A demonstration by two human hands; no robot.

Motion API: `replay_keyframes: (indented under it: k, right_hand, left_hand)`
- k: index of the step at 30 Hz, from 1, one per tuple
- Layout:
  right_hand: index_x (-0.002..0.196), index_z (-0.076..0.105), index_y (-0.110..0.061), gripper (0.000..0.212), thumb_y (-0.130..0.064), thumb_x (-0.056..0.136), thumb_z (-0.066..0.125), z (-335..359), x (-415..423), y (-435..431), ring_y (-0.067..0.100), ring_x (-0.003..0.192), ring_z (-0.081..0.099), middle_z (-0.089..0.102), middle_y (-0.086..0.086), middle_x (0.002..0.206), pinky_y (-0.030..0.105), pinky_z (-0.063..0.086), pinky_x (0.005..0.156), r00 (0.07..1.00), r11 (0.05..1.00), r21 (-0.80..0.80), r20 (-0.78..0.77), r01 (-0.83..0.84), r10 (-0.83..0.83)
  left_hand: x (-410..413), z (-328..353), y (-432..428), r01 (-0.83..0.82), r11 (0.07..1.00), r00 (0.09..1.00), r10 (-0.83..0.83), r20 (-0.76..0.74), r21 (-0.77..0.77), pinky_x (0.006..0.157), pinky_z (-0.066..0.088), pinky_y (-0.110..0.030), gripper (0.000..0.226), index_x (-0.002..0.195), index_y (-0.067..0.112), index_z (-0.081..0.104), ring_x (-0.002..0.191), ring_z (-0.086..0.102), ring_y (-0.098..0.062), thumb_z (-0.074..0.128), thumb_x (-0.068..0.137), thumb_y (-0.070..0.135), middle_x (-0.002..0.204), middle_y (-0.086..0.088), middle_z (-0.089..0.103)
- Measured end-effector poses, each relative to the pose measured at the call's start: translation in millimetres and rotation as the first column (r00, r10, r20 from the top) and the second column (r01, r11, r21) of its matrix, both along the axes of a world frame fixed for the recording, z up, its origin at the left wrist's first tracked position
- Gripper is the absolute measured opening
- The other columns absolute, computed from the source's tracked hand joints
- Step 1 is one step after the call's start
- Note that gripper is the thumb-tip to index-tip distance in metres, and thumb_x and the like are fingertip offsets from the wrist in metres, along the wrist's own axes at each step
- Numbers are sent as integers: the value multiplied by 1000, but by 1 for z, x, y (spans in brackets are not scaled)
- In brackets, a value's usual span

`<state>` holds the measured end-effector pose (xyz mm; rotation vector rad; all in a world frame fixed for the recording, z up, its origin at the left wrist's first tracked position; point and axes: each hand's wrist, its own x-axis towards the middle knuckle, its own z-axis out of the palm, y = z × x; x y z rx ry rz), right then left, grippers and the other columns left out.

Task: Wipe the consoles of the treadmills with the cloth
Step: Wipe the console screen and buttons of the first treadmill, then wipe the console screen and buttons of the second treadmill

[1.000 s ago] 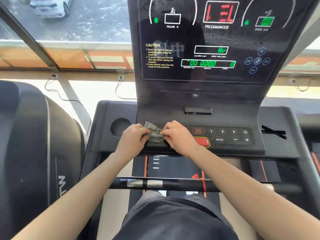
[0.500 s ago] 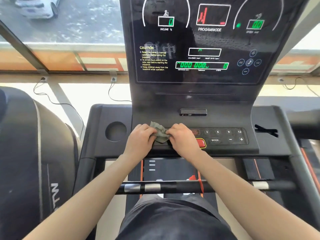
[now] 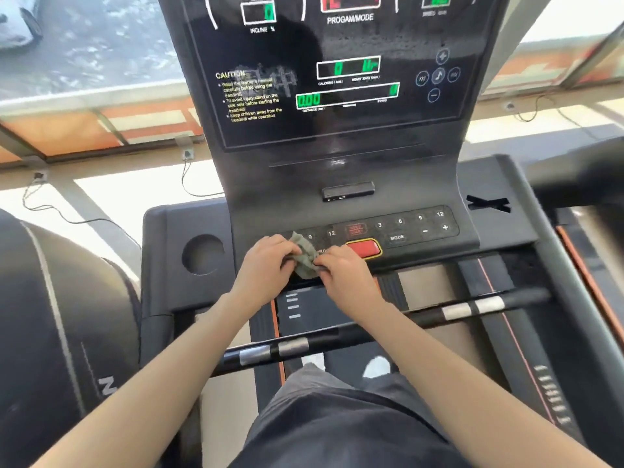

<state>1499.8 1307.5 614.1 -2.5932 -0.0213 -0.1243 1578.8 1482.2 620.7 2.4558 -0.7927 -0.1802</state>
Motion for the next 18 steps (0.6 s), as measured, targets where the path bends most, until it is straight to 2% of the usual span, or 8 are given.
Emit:
replay_keyframes:
  k: [4,7,9,12,15,16,18]
  right_hand:
    - [92,76,-12,10,-12,81,76,6,-46,-17,25,81,61,66,2,81,34,48,73,989,980,164,-106,116,-100]
    - [89,77,-15,5,-16,85,76,12,-85,-36,17,76,63,72,-2,82,30,48,73,957,896,352,-200,272,-212]
    - [84,76,-20,5,-18,88,74,14,-118,-52,11,68,63,71,-7,74,29,48,67,928,792,492,-271,363,-256]
    - [75,69,-22,16,-19,90,71,12,-175,-74,2,58,50,61,-13,61,19,38,60,868,593,635,-352,496,-350]
    - [75,65,-17,16,-23,88,72,12,-241,-93,12,62,53,61,0,66,22,44,64,806,393,730,-370,559,-462]
    - [76,63,-16,17,-23,88,73,12,-265,-98,17,63,57,63,5,68,26,48,63,781,319,756,-380,571,-496]
    - [79,58,-14,18,-17,91,71,10,-316,-106,24,64,61,66,9,70,31,51,59,708,197,769,-413,608,-573]
  left_hand:
    - [-33,5,-9,66,998,992,-64,-108,15,76,38,-29,11,96,21,75,85,57,-18,68,87,23,86,5,66]
    - [-63,14,-29,34,994,970,-57,-236,-102,72,40,-22,10,90,20,74,74,55,-6,66,88,25,79,11,65]
    - [-87,18,-48,-1,986,922,-64,-381,-167,69,40,-16,7,87,21,73,69,57,1,70,91,16,76,14,66]
    - [-128,20,-83,15,972,807,-151,-571,-236,72,43,-24,7,83,27,70,68,56,2,66,89,29,73,19,66]
    - [-179,26,-119,15,948,646,-253,-720,-319,77,46,-32,34,98,22,70,78,58,-14,67,74,47,82,0,65]
    - [-198,27,-129,52,940,610,-296,-735,-336,76,46,-30,43,104,21,68,78,57,-16,70,69,46,81,0,62]
    - [-237,27,-150,179,924,570,-378,-729,-339,74,47,-21,53,115,20,64,75,57,-9,77,65,32,80,9,58]
